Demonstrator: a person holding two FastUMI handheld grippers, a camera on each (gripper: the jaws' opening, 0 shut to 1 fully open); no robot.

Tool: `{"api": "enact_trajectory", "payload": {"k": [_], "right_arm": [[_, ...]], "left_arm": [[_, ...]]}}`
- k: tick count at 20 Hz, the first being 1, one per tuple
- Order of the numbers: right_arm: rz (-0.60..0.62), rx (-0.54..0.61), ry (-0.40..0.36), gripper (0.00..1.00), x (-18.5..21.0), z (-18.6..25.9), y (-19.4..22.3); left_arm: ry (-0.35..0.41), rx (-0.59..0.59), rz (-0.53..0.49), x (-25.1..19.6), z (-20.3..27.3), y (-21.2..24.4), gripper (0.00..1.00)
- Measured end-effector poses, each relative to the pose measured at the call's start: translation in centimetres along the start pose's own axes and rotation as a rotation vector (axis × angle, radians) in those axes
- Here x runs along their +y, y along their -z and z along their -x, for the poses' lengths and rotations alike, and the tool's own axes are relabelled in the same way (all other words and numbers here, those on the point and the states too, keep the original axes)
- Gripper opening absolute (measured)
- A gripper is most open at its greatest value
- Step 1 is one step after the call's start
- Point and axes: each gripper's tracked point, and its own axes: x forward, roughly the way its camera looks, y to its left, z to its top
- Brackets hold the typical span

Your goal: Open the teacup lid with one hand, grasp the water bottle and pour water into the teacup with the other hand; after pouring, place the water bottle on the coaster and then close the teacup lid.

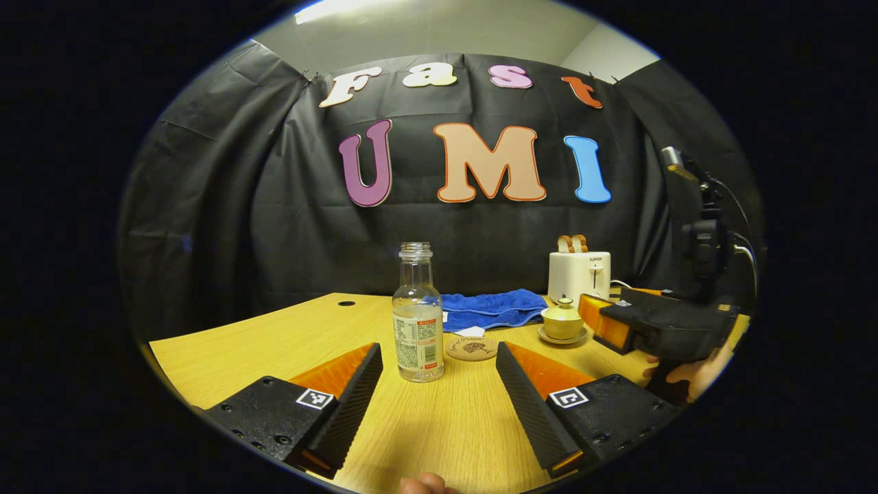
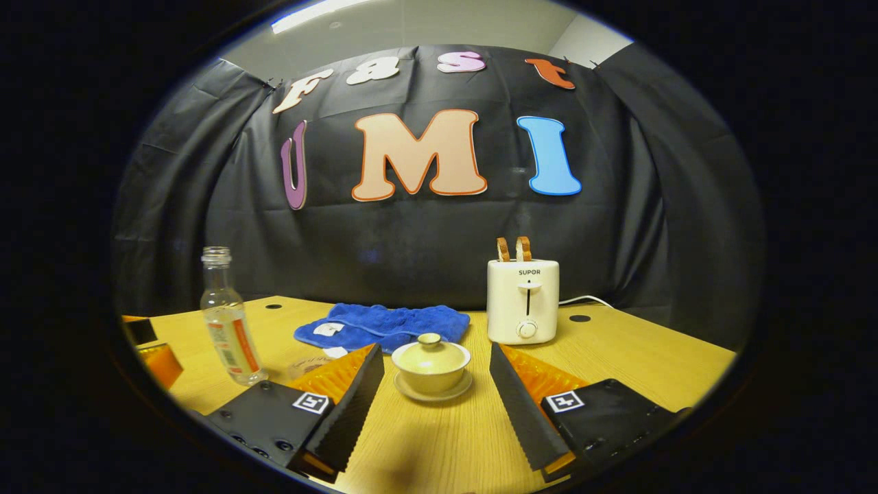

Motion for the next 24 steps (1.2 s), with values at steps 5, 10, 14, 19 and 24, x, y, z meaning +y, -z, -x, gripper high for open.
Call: {"api": "enact_trajectory", "payload": {"k": [5,10,14,19,24], "right_arm": [[0.012,0.023,-0.004,0.96,0.7,-4.7,0.3],[0.046,0.076,-0.025,0.96,1.6,-8.1,1.2],[0.050,0.104,-0.031,0.96,1.8,-9.7,1.7],[0.034,0.131,-0.044,0.77,1.9,-10.7,2.0],[0.038,0.146,-0.060,0.73,2.2,-10.9,2.2]], "left_arm": [[0.000,0.000,0.000,0.0,0.0,0.1,0.98],[0.001,0.000,0.000,0.0,-0.1,0.0,0.98],[0.001,0.001,0.000,-0.1,-0.1,0.0,0.98],[0.001,0.000,0.000,0.0,-0.1,0.0,0.98],[0.000,0.000,0.000,0.0,0.0,0.0,0.98]]}}
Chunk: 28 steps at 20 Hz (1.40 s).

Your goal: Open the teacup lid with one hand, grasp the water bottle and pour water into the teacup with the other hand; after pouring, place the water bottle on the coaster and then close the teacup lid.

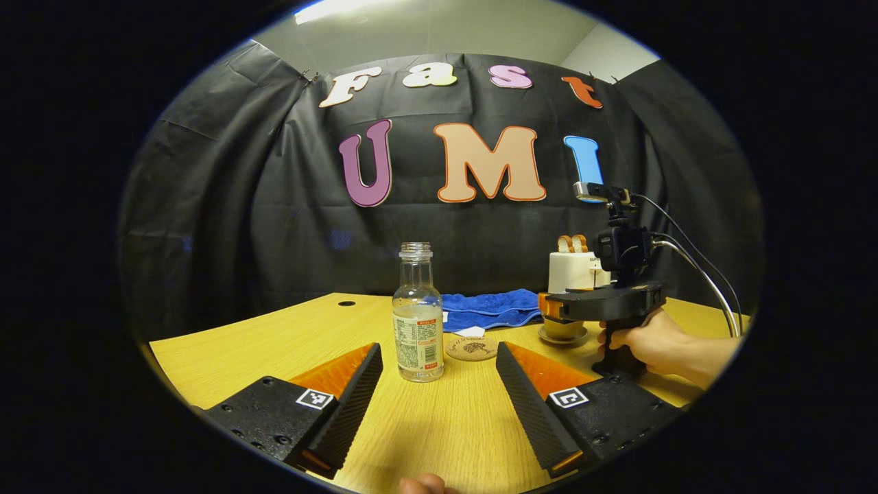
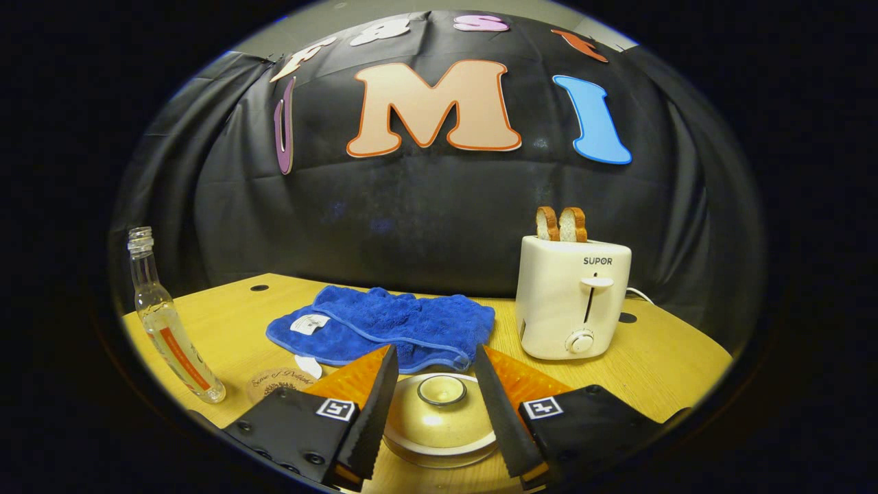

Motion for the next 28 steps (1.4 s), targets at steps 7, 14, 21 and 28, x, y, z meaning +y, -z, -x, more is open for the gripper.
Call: {"api": "enact_trajectory", "payload": {"k": [7,14,21,28], "right_arm": [[-0.017,0.006,0.006,0.44,-0.2,-0.4,0.0],[-0.008,0.001,0.013,0.33,-0.4,-0.5,0.0],[-0.023,-0.038,0.026,0.26,-0.8,0.0,-0.8],[-0.034,-0.146,-0.012,0.26,-0.4,1.1,-2.1]], "left_arm": [[-0.001,0.001,0.000,0.0,0.0,0.0,0.98],[-0.002,0.000,0.000,0.1,0.0,0.1,0.98],[-0.002,0.000,0.000,0.1,0.0,0.1,0.98],[-0.002,0.000,-0.001,0.2,-0.1,0.1,0.98]]}}
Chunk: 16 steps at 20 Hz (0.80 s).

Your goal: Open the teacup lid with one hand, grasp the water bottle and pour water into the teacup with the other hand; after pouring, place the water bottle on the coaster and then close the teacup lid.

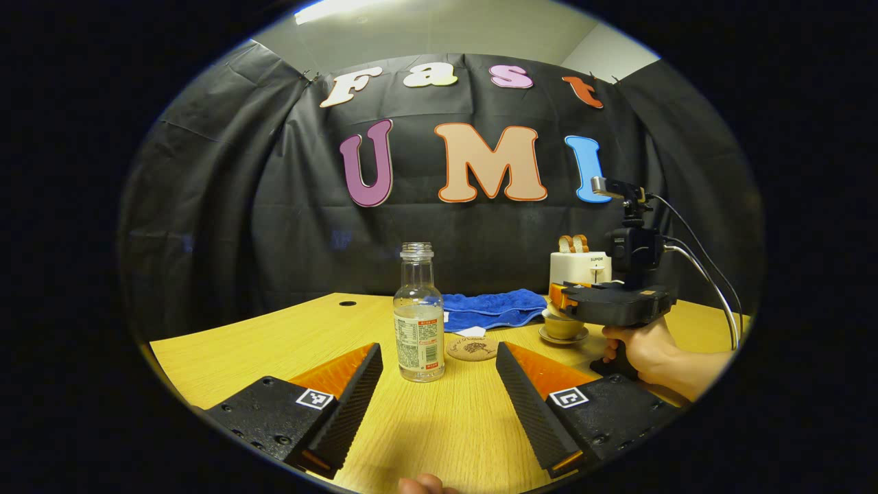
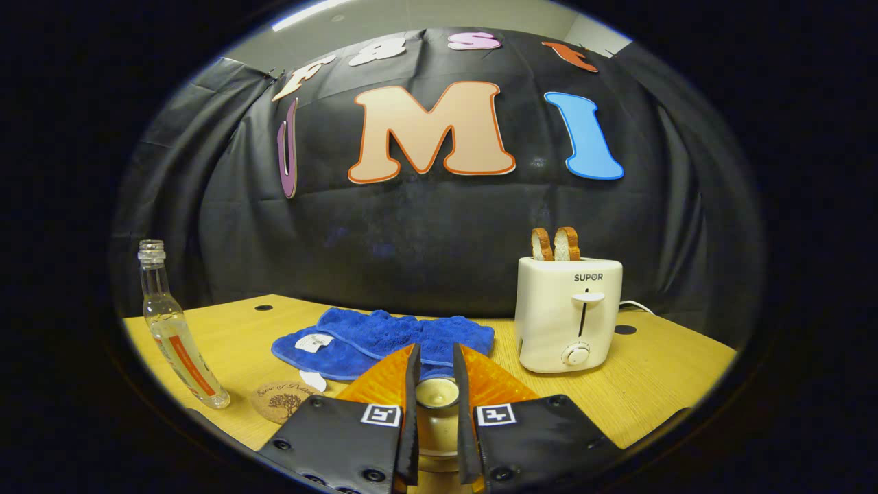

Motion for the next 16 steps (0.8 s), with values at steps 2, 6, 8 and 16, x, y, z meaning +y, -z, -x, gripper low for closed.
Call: {"api": "enact_trajectory", "payload": {"k": [2,6,8,16], "right_arm": [[-0.001,0.004,-0.010,0.26,0.3,0.2,0.1],[-0.001,0.000,-0.007,0.26,0.0,1.2,-0.1],[0.000,0.000,-0.009,0.26,0.0,1.9,-0.1],[-0.003,0.000,-0.075,0.26,-0.6,9.2,-0.3]], "left_arm": [[0.000,0.000,0.000,-0.1,0.0,0.0,0.98],[0.000,0.000,0.001,0.0,0.1,0.0,0.98],[0.000,0.000,0.001,0.0,0.0,0.0,0.98],[-0.007,0.000,0.001,0.1,0.0,0.0,0.98]]}}
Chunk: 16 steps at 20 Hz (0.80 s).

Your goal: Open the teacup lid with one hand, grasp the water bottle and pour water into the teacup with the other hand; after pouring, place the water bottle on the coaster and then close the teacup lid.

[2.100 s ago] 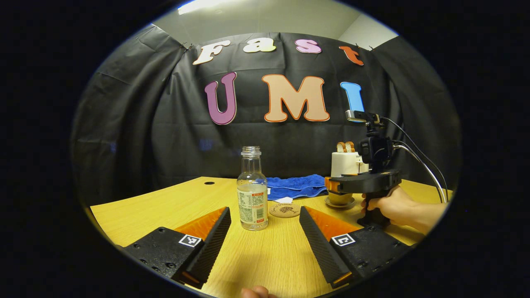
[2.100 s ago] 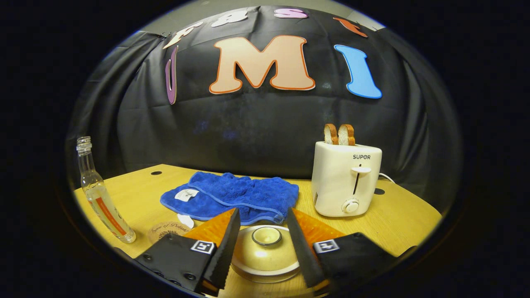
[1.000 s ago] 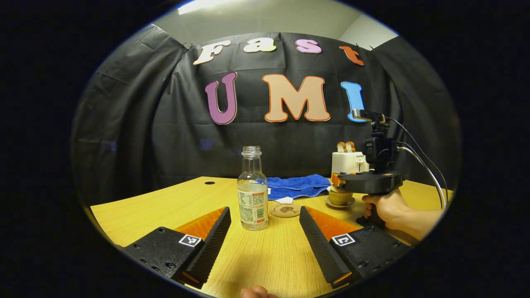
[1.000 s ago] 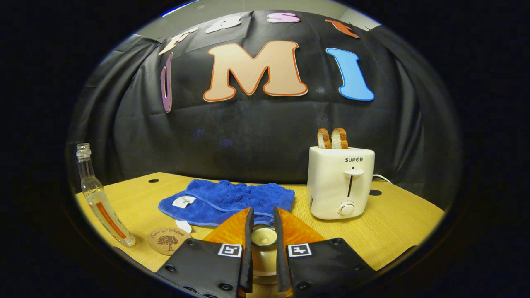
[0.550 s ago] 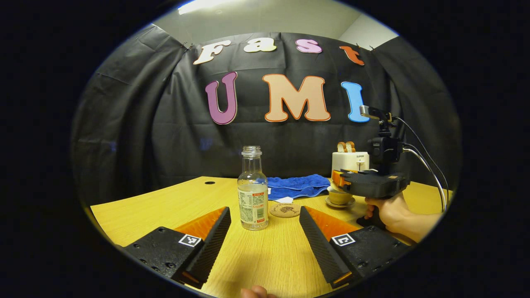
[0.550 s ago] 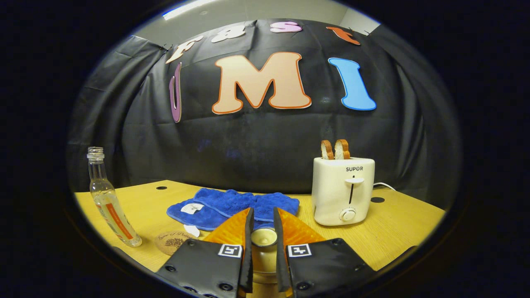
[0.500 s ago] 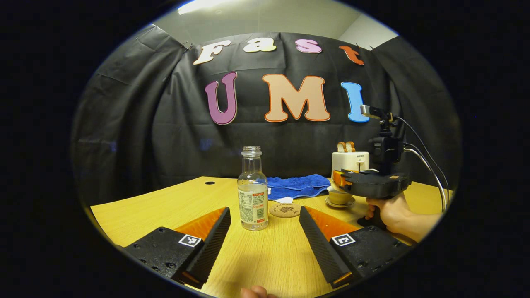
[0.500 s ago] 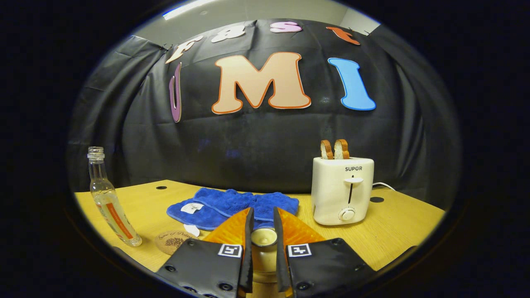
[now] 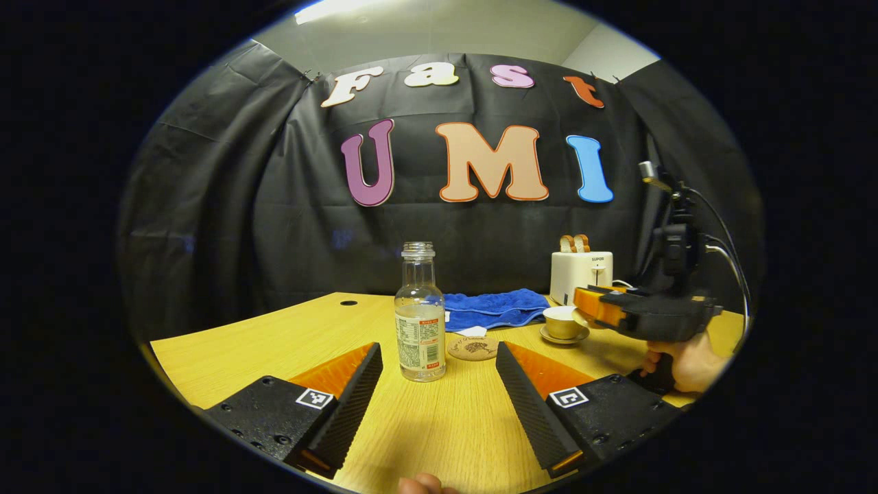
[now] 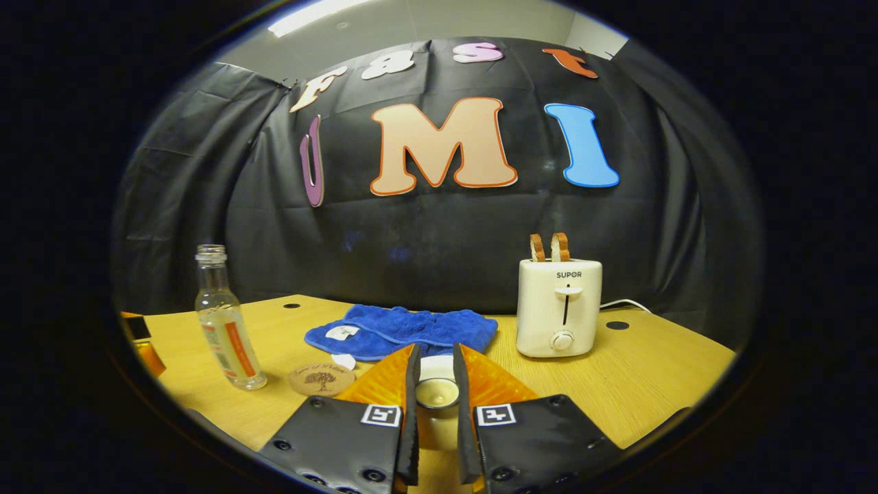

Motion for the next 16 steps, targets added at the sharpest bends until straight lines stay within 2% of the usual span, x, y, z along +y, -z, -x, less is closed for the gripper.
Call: {"api": "enact_trajectory", "payload": {"k": [1,2,8,13,14,16], "right_arm": [[0.000,-0.006,-0.017,0.25,0.1,1.3,-0.2],[0.000,0.000,-0.026,0.25,0.2,2.5,-0.1],[-0.001,-0.006,-0.033,0.25,-0.6,7.7,-0.4],[0.000,-0.004,-0.040,0.25,-0.5,8.5,-0.4],[-0.001,-0.003,-0.040,0.25,-0.5,8.6,-0.4],[0.000,-0.003,-0.040,0.26,-0.5,8.6,-0.4]], "left_arm": [[0.000,0.001,0.000,0.0,0.1,0.1,1.00],[0.000,0.000,0.000,0.0,0.1,0.0,0.98],[-0.037,-0.003,-0.003,0.8,-0.8,0.0,0.98],[-0.065,0.000,-0.004,1.9,-3.4,0.1,0.98],[-0.062,0.001,-0.005,1.9,-4.0,0.1,1.00],[-0.073,0.001,-0.004,2.3,-5.4,0.1,0.98]]}}
